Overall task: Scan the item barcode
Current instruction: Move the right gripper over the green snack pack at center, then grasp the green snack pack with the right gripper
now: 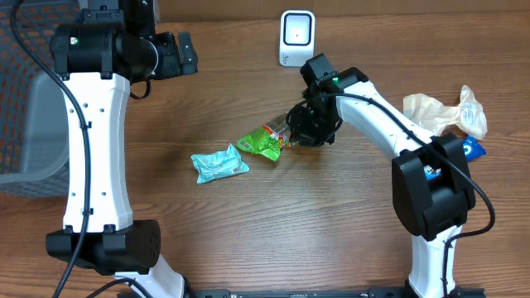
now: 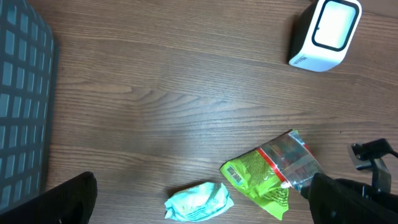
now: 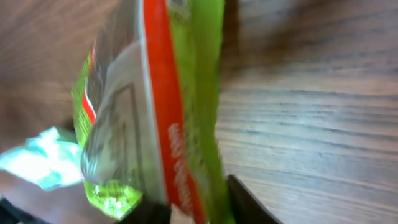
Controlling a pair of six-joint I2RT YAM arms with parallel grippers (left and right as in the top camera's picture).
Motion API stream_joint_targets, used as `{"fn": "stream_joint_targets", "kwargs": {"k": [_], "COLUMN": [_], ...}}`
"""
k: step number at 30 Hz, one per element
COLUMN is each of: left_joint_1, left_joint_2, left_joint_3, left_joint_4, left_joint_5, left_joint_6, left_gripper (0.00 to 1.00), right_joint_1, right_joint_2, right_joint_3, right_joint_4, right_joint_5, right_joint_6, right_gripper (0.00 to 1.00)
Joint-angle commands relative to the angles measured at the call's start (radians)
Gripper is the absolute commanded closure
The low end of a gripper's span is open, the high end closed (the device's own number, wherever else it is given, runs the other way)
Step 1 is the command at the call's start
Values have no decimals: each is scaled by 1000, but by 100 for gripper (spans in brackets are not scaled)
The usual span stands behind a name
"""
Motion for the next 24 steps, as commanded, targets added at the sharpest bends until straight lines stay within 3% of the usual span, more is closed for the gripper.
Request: {"fn": "stream_joint_targets", "kwargs": {"k": [1,11,19,24], "left_joint_1": [0,0,0,0], "left_joint_2": [-17,-17,-17,-17], "left_joint_3": [3,3,3,3], "left_joint_4": [3,3,3,3], "left_joint_5": [6,6,6,6], "left_joint_6": [-14,-14,-14,-14], "left_gripper": [0,0,0,0], "right_joint_1": [-4,-4,-43,-34], "right_joint_2": [-26,-27,-103,-168], "right_joint_3": [54,128,185,199], "right_joint_4": [-34,-12,-88,-83], "right_joint_5": [-38,-177,-136,-37], "right_joint_6": [-50,-19,-19,55], "right_gripper": [59,53,53,45]}}
